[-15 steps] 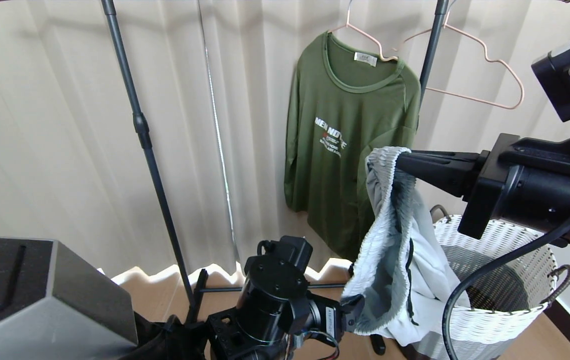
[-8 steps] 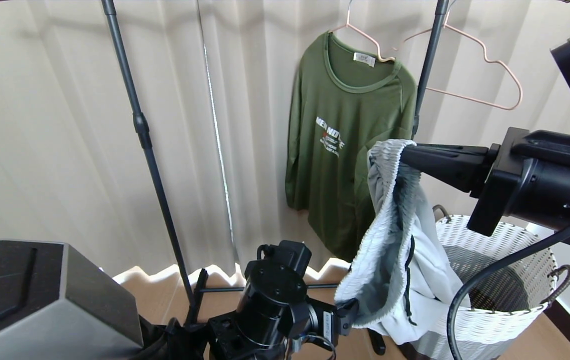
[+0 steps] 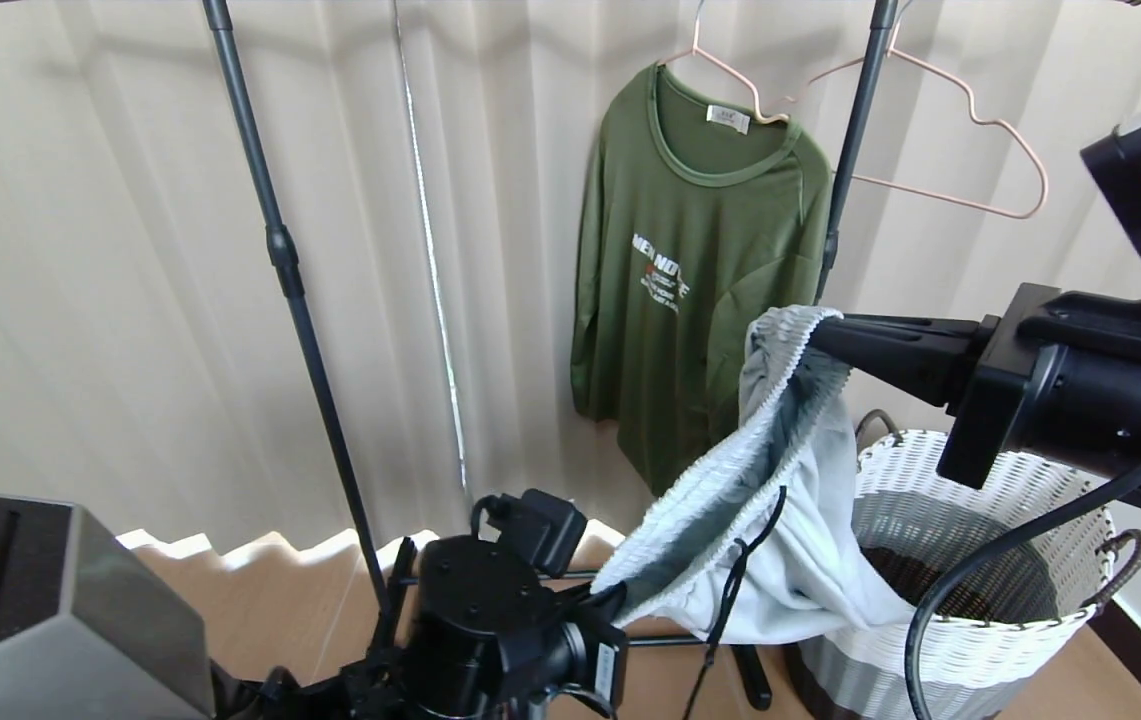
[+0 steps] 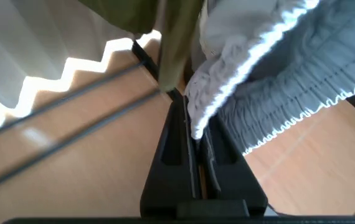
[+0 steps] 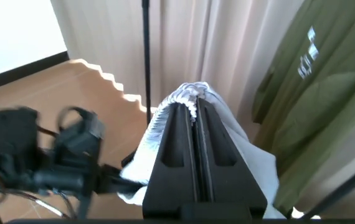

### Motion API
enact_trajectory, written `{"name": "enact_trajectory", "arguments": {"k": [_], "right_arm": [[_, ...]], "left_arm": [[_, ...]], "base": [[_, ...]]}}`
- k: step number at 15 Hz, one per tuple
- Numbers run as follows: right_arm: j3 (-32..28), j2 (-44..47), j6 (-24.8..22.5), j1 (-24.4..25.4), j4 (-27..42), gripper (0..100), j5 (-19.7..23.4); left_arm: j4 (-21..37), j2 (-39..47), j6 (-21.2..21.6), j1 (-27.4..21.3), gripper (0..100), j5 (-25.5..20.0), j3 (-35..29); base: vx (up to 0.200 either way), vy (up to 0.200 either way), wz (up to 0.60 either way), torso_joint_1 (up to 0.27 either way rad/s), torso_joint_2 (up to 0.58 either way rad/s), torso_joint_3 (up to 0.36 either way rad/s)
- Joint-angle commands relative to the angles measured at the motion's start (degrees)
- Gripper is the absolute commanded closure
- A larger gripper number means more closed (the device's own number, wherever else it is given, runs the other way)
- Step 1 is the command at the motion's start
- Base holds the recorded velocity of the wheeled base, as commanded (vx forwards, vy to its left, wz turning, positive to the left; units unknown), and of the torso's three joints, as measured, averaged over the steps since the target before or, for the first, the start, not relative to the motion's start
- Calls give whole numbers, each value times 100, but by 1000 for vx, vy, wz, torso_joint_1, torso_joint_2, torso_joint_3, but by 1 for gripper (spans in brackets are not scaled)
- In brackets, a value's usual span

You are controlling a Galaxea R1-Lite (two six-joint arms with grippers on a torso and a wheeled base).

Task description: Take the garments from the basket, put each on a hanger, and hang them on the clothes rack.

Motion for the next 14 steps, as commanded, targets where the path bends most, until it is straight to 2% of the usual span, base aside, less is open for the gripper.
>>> {"name": "enact_trajectory", "arguments": {"k": [1, 2, 3, 4, 6, 7, 8, 9, 10, 12, 14], "right_arm": [[130, 254, 0, -114, -41, 100, -11], [103, 394, -9, -114, -49, 100, -11], [103, 403, -9, -114, -49, 100, -11], [-46, 649, 0, -114, -155, 100, -3], [-64, 860, 0, -96, -735, 100, 24], [-90, 930, 0, -87, -911, 100, 33], [-204, 1132, 0, -52, -1271, 100, 33], [-222, 1150, 0, -34, -1297, 100, 33], [-450, 1247, 9, 18, -1456, 100, 33], [-697, 1220, 79, 18, -1464, 100, 33], [-881, 1168, 176, 1, -1464, 100, 33]], "left_arm": [[-459, -877, 376, 729, 100, -38, 652], [-327, -1211, 385, 1080, 100, -108, 635], [-318, -1237, 385, 1107, 100, -117, 626], [367, -2010, 385, 1827, 100, -504, 468], [1264, -2837, 385, 2513, 100, -1014, 46], [1545, -3039, 385, 2697, 100, -1163, -121], [2301, -3531, 385, 3207, 100, -1620, -666], [2362, -3566, 385, 3260, 100, -1673, -727], [2942, -3935, 376, 3699, 100, -2270, -1387], [3399, -4058, 376, 3937, 100, -2499, -2028], [3610, -4050, 376, 3937, 100, -2508, -2459]], "base": [[0, 0, 0, 0, 0, 0], [0, 0, 0, 0, 0, 0], [0, 0, 0, 0, 0, 0], [0, 0, 0, 0, 0, 0], [0, 0, 0, 0, 0, 0], [0, 0, 0, 0, 0, 0], [0, 0, 0, 0, 0, 0], [0, 0, 0, 0, 0, 0], [0, 0, 0, 0, 0, 0], [0, 0, 0, 0, 0, 0], [0, 0, 0, 0, 0, 0]]}}
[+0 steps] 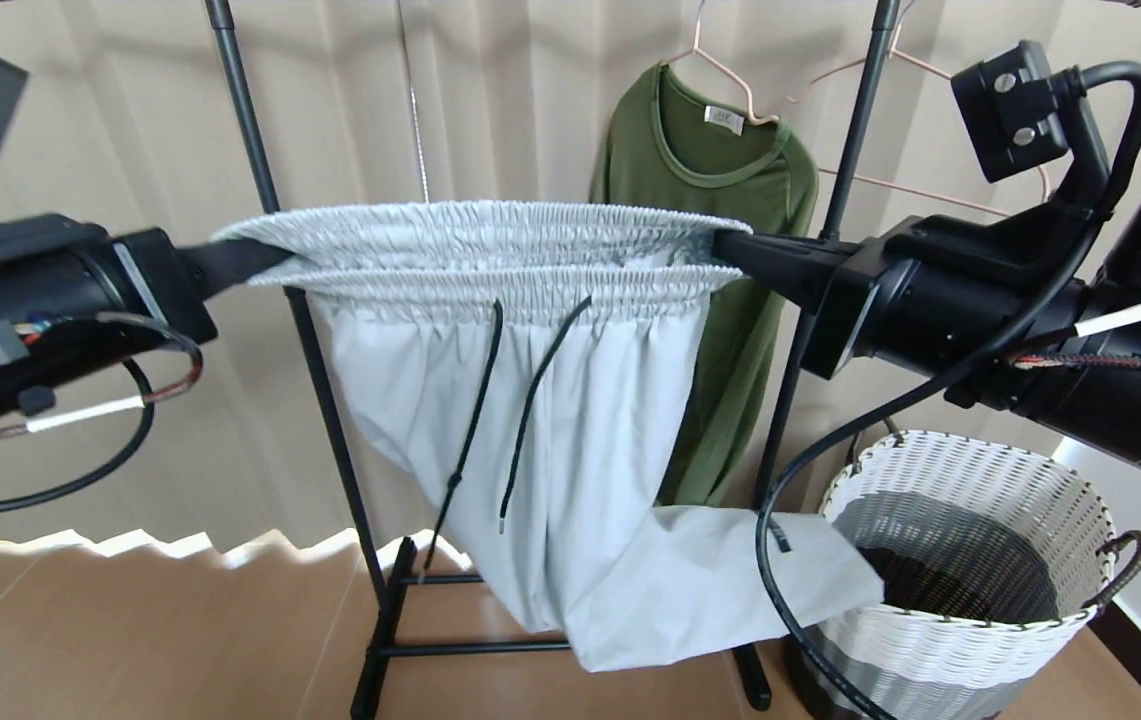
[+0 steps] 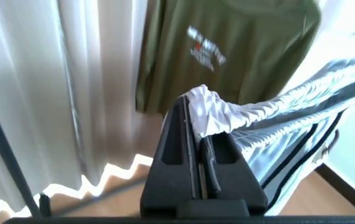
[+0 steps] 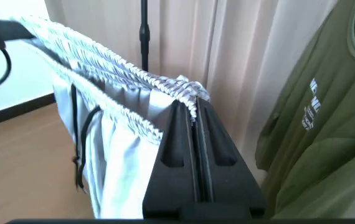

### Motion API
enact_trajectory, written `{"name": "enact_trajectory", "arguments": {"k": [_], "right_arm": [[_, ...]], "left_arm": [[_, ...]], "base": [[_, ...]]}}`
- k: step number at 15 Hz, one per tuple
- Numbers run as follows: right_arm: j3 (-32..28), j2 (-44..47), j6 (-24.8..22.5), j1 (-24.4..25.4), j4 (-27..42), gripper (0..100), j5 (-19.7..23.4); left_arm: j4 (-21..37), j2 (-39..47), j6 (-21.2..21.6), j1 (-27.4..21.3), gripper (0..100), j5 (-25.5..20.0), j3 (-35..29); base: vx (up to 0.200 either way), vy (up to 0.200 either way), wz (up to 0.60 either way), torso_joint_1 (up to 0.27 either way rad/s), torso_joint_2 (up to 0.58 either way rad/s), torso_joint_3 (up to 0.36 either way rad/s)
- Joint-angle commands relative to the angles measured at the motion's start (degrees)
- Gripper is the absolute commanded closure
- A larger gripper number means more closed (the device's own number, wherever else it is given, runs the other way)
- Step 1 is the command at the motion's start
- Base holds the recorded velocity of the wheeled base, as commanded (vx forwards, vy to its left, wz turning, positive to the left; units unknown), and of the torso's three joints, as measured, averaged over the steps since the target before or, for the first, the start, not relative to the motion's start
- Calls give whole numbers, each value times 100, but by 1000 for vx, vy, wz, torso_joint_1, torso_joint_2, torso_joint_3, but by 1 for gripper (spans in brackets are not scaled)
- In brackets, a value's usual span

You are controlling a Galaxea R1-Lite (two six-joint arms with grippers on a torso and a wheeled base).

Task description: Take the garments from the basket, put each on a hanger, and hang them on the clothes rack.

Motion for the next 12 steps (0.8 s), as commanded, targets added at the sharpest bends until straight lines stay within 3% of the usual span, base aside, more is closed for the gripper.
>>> {"name": "enact_trajectory", "arguments": {"k": [1, 3, 7, 10, 12], "right_arm": [[-224, -33, 94, -37, 0, 100, -32], [-153, -147, 94, -265, 61, 100, -58], [321, -455, -100, -986, 149, 100, -67], [567, -675, -153, -1162, 316, 100, -67], [515, -622, -153, -1188, 290, 100, -67]], "left_arm": [[197, -245, -5, 70, 100, -30, -666], [549, -209, 47, -220, 100, -21, -631], [874, 37, 381, -1327, 100, 129, -297], [971, 661, 1032, -1732, 100, 1218, -446], [971, 836, 1260, -1855, 100, 1421, -622]], "base": [[0, 0, 0, 0, 0, 0], [0, 0, 0, 0, 0, 0], [0, 0, 0, 0, 0, 0], [0, 0, 0, 0, 0, 0], [0, 0, 0, 0, 0, 0]]}}
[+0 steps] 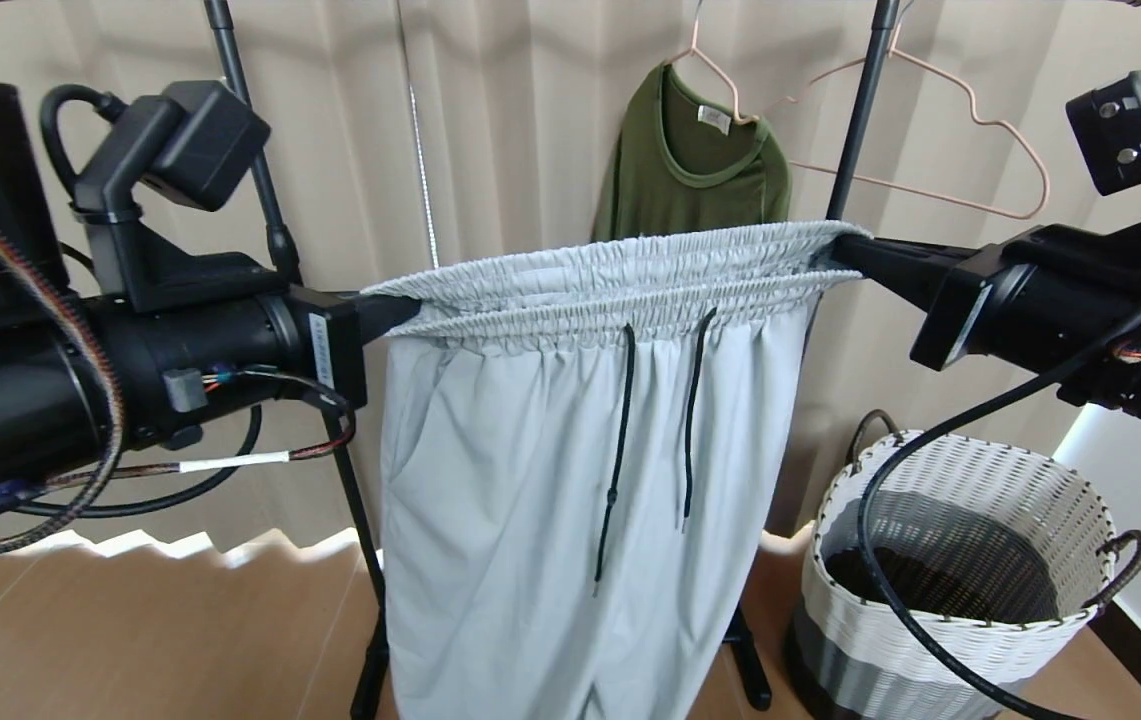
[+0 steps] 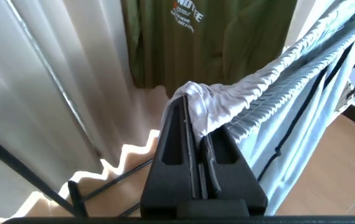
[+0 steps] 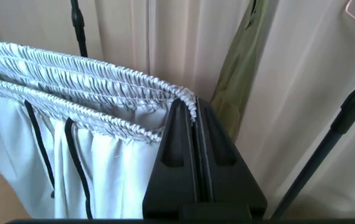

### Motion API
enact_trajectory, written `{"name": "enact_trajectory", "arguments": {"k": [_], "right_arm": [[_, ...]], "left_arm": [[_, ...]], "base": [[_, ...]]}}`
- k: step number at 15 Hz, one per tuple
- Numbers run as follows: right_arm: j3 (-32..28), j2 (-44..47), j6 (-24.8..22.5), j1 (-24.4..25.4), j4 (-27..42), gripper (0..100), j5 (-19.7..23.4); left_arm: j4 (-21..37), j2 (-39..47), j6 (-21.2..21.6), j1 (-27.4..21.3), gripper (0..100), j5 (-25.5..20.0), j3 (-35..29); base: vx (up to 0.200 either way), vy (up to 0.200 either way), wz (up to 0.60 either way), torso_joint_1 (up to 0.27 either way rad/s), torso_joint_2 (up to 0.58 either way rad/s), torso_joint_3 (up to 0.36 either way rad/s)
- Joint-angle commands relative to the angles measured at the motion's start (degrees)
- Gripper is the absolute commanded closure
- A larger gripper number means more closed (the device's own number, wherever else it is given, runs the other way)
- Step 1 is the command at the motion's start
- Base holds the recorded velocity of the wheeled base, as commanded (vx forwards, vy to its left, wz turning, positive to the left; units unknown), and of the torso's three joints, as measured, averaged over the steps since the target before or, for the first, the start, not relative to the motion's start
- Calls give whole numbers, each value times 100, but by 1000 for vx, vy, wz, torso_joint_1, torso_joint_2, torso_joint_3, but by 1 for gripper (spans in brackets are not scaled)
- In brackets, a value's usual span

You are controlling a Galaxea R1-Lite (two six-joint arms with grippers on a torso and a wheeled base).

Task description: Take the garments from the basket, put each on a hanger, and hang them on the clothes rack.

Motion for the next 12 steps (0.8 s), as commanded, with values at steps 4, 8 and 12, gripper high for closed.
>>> {"name": "enact_trajectory", "arguments": {"k": [4, 8, 12], "right_arm": [[-79, -19, 9, -31, -25, 100, 4], [-79, -142, 0, -31, 19, 100, 13], [-131, -212, 9, -198, 19, 100, 13]], "left_arm": [[-5, 413, 23, -165, 100, 21, -438], [-32, 387, 23, -306, 100, 21, -613], [-32, 431, 14, -315, 100, 4, -1132]], "base": [[0, 0, 0, 0, 0, 0], [0, 0, 0, 0, 0, 0], [0, 0, 0, 0, 0, 0]]}}
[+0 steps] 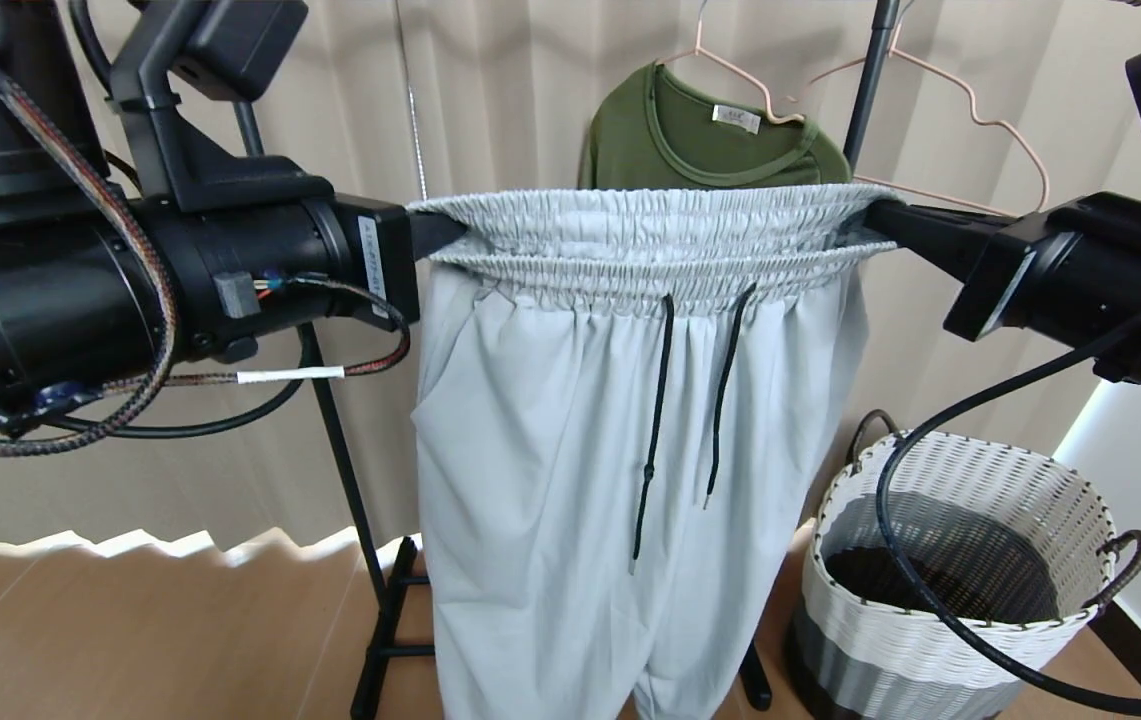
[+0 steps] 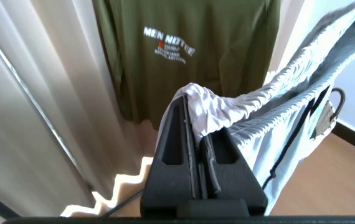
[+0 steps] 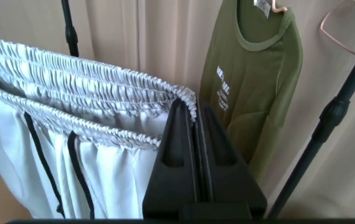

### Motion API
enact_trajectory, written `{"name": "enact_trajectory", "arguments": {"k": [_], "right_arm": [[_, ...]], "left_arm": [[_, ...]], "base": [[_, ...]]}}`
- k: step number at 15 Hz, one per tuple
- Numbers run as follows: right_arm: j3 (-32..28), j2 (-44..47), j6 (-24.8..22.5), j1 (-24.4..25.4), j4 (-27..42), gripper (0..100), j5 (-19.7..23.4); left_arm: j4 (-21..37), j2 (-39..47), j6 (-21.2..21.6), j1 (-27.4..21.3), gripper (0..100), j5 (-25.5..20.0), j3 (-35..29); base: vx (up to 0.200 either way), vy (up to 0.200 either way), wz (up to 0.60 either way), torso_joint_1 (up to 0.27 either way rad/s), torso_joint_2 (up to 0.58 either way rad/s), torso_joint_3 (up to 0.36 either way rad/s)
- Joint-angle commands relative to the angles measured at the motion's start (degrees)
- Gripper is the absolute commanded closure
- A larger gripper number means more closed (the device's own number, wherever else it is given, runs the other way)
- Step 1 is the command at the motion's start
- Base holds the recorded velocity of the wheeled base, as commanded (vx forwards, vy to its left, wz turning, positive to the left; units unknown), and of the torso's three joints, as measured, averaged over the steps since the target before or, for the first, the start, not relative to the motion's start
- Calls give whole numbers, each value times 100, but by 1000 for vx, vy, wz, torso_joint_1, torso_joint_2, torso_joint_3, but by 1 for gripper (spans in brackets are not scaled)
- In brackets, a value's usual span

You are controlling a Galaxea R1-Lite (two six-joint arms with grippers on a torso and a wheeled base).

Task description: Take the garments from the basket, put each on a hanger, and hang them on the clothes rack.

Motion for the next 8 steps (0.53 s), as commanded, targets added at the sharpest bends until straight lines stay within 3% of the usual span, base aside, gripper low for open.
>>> {"name": "enact_trajectory", "arguments": {"k": [1, 2, 4, 8], "right_arm": [[16, -177, -8, -81, 103, 100, 8], [-2, -335, -8, -90, 420, 100, 8], [-107, -1109, 1, -28, 1773, 100, 122], [68, -1970, 1, 288, 2828, 100, 1195]], "left_arm": [[4, 44, 6, -20, 100, -11, -151], [4, 123, 6, -20, 100, 6, -133], [-14, 597, 6, -2, 100, 15, -221], [-67, 1318, -12, -2, 100, 15, -854]], "base": [[0, 0, 0, 0, 0, 0], [0, 0, 0, 0, 0, 0], [0, 0, 0, 0, 0, 0], [0, 0, 0, 0, 0, 0]]}}
